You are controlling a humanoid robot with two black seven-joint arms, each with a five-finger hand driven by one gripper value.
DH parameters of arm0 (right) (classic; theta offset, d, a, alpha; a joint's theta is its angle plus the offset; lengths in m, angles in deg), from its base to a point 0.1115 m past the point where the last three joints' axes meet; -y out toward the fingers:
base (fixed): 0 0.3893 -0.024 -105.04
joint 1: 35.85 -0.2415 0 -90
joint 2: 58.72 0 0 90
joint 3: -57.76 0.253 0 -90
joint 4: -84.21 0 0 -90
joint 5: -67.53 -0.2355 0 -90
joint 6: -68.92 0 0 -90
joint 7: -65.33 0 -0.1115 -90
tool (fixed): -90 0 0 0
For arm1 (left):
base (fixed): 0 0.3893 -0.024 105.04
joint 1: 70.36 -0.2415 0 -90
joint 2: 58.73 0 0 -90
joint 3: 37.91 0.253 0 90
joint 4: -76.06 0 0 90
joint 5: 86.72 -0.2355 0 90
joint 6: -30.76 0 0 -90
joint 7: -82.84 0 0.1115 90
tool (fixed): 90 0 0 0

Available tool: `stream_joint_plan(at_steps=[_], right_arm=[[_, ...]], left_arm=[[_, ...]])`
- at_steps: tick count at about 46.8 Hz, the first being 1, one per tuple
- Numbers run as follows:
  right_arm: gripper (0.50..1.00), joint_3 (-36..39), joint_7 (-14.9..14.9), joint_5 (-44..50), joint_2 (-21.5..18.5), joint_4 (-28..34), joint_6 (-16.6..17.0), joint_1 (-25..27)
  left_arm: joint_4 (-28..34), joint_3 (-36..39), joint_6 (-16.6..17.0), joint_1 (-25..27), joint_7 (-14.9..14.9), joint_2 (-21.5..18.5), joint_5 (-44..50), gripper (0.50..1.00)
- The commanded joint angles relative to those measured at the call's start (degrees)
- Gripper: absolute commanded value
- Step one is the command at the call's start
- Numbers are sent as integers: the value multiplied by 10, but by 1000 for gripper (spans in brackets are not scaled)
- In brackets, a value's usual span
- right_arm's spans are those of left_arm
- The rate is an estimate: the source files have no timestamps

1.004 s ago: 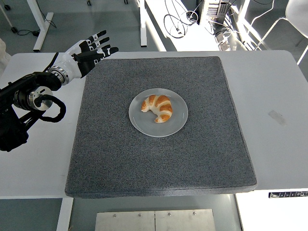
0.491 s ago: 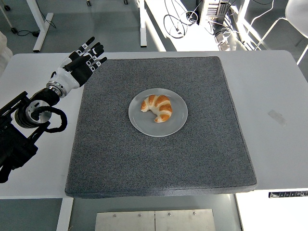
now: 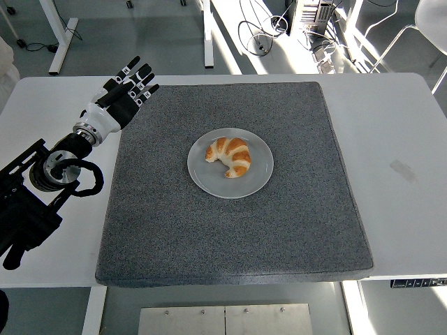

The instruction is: Place the bread on the plate

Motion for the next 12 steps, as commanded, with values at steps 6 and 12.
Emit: stream_joint_plan(at_steps=[6,12], right_arm=[[1000,0,0,0,0,2,-1,0],[1000,0,0,0,0,3,-2,0]], left_arm=[[-1,0,-6,0,0,-1,0,987],[0,1,-7,-1,0,-2,-1,987]])
